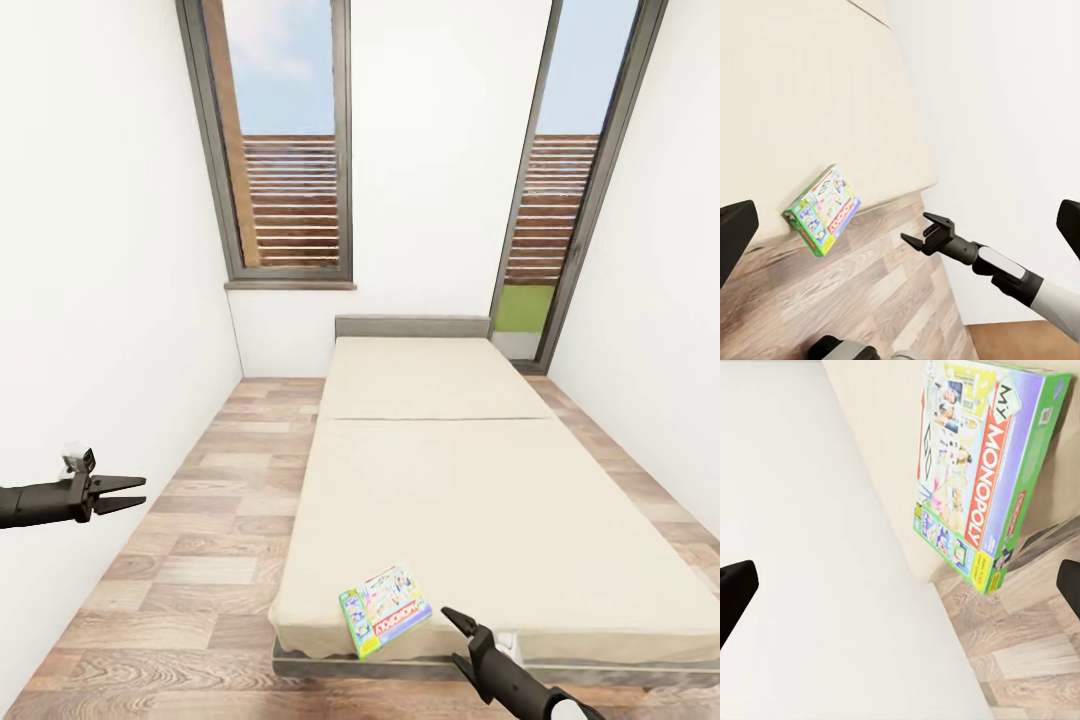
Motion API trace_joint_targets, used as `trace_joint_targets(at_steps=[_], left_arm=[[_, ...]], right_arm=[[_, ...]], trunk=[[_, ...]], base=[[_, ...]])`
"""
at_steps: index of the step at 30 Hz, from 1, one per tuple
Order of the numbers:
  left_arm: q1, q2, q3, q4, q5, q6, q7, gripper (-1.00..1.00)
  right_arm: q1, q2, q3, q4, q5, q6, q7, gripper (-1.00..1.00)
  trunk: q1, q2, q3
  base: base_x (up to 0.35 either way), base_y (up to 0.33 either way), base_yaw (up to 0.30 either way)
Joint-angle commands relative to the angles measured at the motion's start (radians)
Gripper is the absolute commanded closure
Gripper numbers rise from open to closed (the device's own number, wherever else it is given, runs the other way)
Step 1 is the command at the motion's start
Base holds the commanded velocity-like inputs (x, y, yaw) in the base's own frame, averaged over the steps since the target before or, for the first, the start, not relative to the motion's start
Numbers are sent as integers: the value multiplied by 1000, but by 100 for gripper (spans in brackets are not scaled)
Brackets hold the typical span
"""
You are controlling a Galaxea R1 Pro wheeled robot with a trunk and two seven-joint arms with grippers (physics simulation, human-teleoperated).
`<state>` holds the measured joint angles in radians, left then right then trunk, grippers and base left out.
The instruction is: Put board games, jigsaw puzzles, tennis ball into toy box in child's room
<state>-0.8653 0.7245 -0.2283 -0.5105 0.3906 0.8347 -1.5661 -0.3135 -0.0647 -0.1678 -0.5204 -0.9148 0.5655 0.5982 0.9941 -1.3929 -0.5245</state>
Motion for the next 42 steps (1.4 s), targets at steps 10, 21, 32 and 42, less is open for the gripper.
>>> trace_joint_targets(at_steps=[10, 21, 32, 42], left_arm=[[-1, 1, -6, 0, 4, 10, -5, -100], [-1, 1, -6, 0, 4, 10, -5, -100], [-1, 1, -7, 0, 3, 10, -5, -100], [-1, 1, -8, 0, 4, 9, -5, -100]], right_arm=[[-1, 6, -4, 0, -4, 13, -1, -100], [-1, 7, -5, 0, -4, 12, -3, -100], [-1, 12, -4, -3, -3, 4, -29, -100], [-1, 39, -3, -5, -4, 11, -39, -100]], trunk=[[38, -71, -32], [81, -148, -67], [123, -225, -101], [161, -295, -133]], base=[[0, 0, 0], [0, 0, 0], [0, 0, 0], [0, 0, 0]])
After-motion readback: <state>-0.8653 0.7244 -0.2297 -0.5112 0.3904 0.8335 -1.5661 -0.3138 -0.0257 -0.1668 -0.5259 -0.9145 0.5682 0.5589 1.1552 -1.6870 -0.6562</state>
